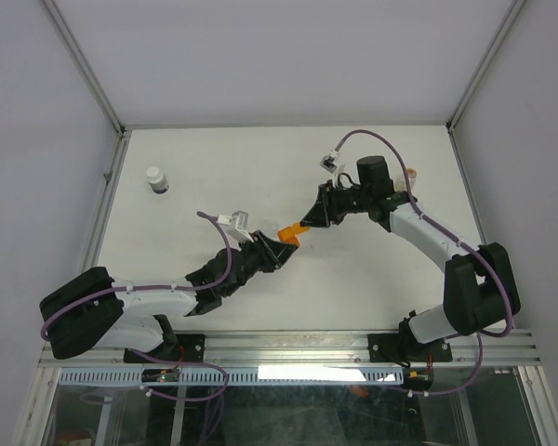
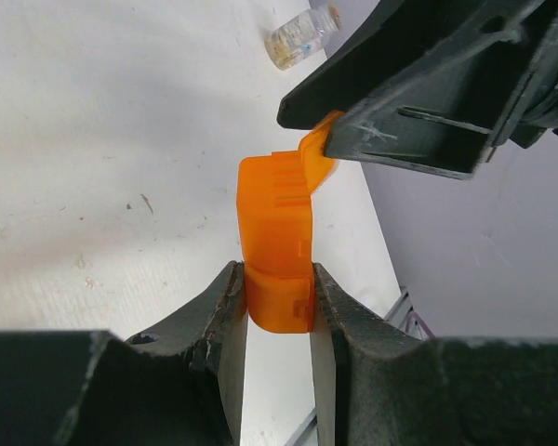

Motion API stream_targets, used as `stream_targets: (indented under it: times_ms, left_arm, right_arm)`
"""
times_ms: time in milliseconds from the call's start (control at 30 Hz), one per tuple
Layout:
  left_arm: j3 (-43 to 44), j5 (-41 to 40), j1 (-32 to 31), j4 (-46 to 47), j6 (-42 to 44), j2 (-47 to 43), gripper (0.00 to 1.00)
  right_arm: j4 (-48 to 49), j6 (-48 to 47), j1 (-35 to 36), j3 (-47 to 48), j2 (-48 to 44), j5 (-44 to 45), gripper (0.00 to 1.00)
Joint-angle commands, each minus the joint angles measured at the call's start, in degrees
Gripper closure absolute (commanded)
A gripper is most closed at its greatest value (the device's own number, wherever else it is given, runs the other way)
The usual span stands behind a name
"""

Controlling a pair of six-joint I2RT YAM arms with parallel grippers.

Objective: Sort the pills into containers
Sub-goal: Open the pill container at the center of the board.

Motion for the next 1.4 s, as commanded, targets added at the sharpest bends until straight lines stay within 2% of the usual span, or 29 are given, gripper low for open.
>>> stream_targets:
  times_ms: [0, 33, 133, 267, 367, 533, 633, 700, 800, 1067, 1233, 1367]
  left_arm:
    - [-0.87, 2.82, 0.32, 6.89, 0.89, -1.76, 1.0]
    - [-1.13, 3.64, 0.49, 7.94, 0.69, -1.47, 1.0]
    - [-1.93, 6.96, 1.51, 11.56, -0.18, -0.69, 1.0]
    - [-2.98, 9.57, 2.34, 14.82, -1.01, -0.29, 1.0]
    - [-3.53, 10.25, 2.62, 16.31, -1.36, -0.37, 1.0]
    - [-3.85, 10.97, 3.06, 17.14, -2.2, -0.24, 1.0]
    - [-3.79, 11.21, 3.19, 17.67, -2.46, -0.16, 1.0]
    - [-3.76, 11.51, 3.27, 18.07, -2.52, -0.2, 1.0]
    - [-3.52, 12.04, 3.28, 18.49, -2.56, -0.11, 1.0]
    - [-3.11, 12.86, 3.28, 19.9, -2.57, 0.43, 1.0]
    - [-3.15, 12.83, 3.37, 20.5, -2.3, 0.96, 1.0]
    - [-3.28, 13.52, 3.74, 20.58, -2.77, 1.74, 0.9]
  right_arm:
    - [-1.08, -2.79, 0.06, 1.82, -0.79, -0.01, 0.65]
    - [-1.41, -3.25, 0.02, 2.14, -0.4, -1.16, 0.71]
    - [-0.25, -2.69, 0.02, 1.88, 0.4, -5.74, 0.78]
    - [0.73, -1.94, -0.07, 1.75, 0.62, -11.39, 0.79]
    - [1.33, -1.84, -0.44, 1.45, -0.1, -11.31, 0.71]
    - [3.61, 0.24, -2.23, 0.81, -0.68, -16.04, 0.48]
    - [8.97, 5.0, -3.44, -0.94, -1.32, -20.44, 0.43]
    - [12.8, 8.36, -3.68, -2.11, -1.35, -22.6, 0.43]
    - [15.15, 10.9, -3.63, -2.74, -1.07, -23.28, 0.46]
    - [17.21, 14.24, -3.24, -2.91, 0.2, -24.79, 0.71]
    - [18.52, 16.11, -3.1, -3.02, 1.1, -25.51, 1.0]
    - [19.15, 17.11, -3.08, -3.11, 1.35, -25.6, 1.0]
